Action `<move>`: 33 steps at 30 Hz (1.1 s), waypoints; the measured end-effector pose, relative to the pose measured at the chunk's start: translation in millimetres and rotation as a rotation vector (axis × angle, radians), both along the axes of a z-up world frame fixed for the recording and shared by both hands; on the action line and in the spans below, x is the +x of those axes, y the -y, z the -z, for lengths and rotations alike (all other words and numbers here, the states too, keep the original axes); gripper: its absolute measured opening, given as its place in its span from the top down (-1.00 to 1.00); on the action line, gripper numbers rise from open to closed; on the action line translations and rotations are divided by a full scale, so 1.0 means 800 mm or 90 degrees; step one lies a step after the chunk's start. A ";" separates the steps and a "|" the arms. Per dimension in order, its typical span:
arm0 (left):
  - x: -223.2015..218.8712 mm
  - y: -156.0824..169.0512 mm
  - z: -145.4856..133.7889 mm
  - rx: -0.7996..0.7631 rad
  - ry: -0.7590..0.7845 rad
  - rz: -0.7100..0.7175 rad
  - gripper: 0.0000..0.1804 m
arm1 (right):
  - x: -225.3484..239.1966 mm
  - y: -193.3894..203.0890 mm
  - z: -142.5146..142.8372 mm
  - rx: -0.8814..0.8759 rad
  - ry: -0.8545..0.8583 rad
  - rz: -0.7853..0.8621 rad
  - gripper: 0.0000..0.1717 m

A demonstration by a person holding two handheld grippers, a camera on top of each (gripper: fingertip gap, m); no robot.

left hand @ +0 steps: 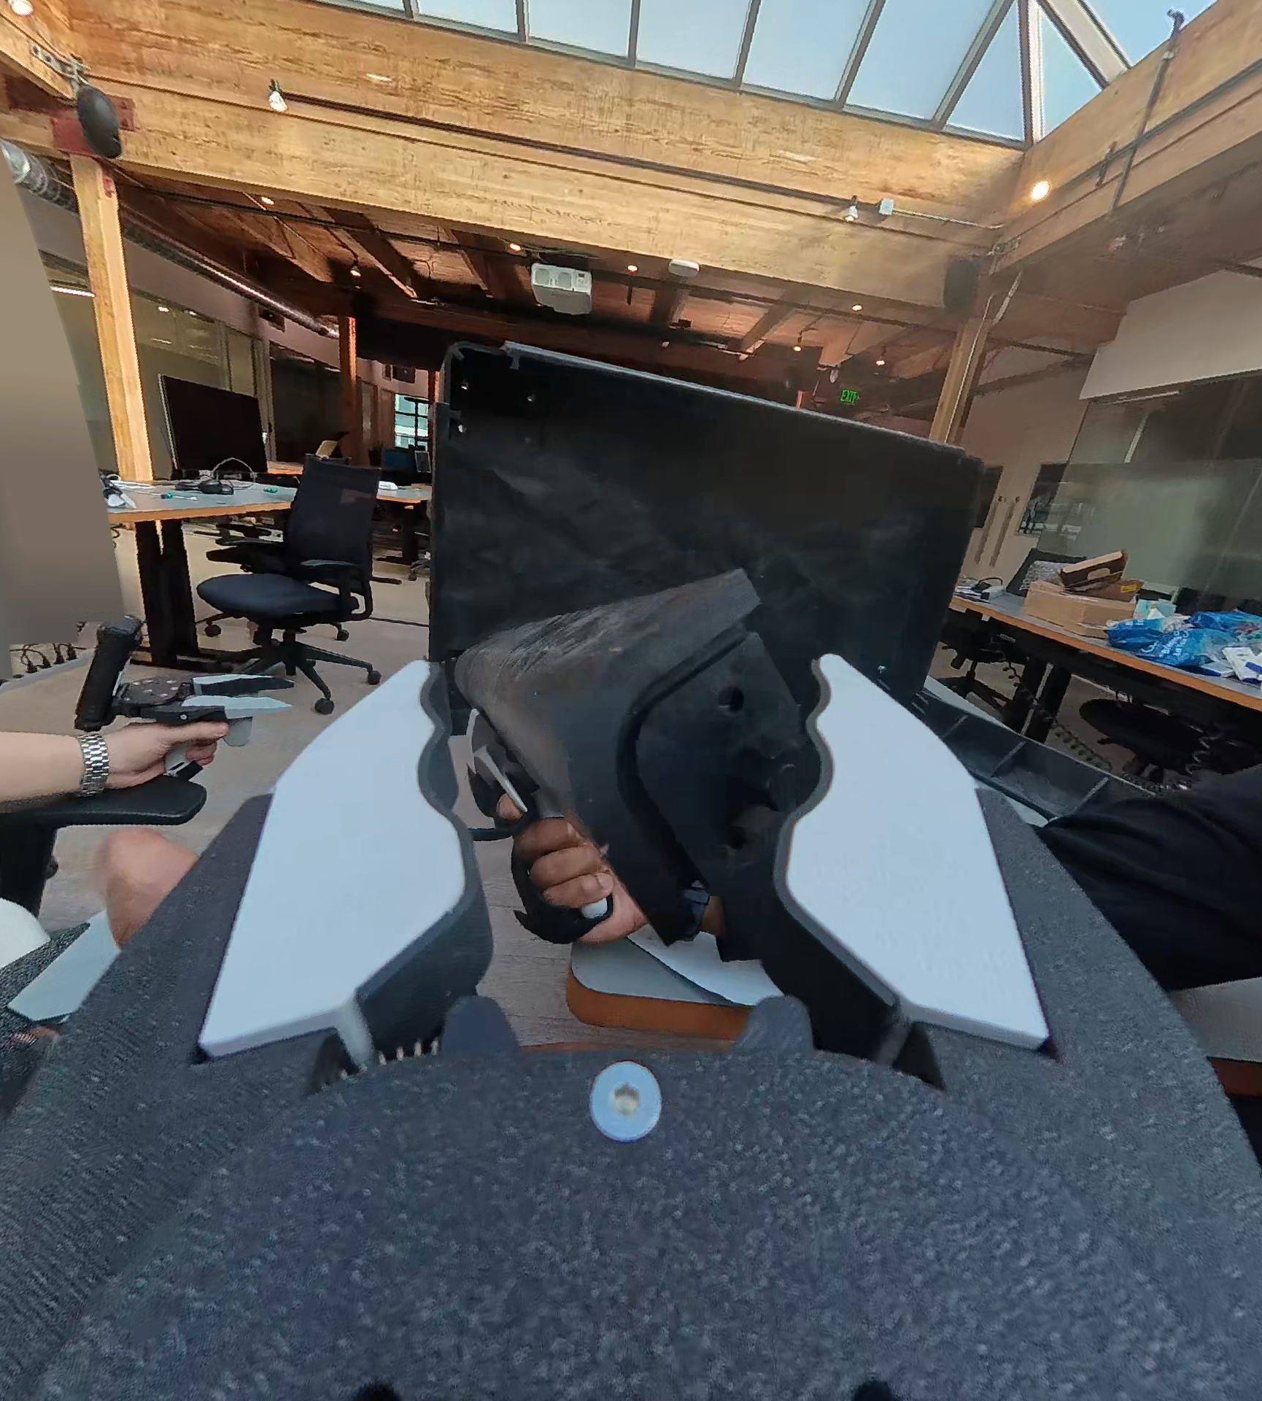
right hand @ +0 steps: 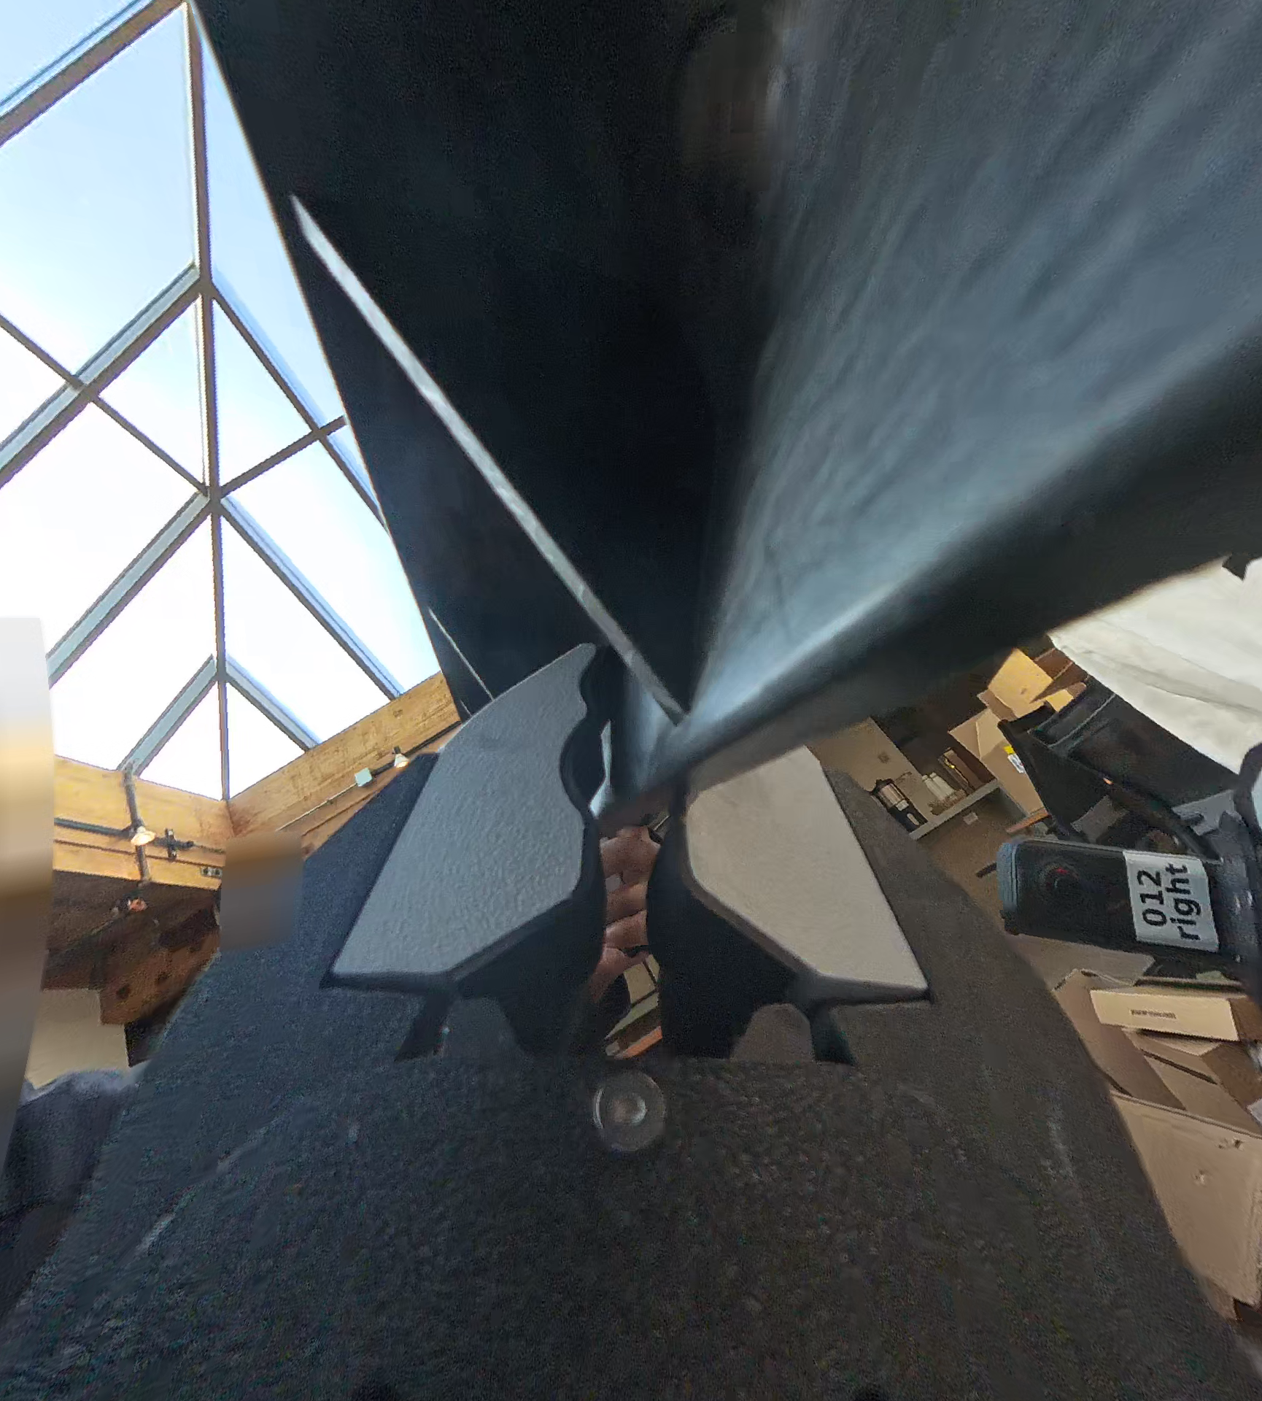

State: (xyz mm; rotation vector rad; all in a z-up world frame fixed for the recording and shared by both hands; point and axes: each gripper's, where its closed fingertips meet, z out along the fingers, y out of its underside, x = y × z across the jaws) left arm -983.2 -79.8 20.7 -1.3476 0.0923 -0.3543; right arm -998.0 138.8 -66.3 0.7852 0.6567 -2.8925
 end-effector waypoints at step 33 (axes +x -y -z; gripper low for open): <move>0.124 -0.112 0.054 -0.121 -0.124 -0.026 0.25 | 0.036 -0.070 0.022 -0.287 0.034 0.082 0.84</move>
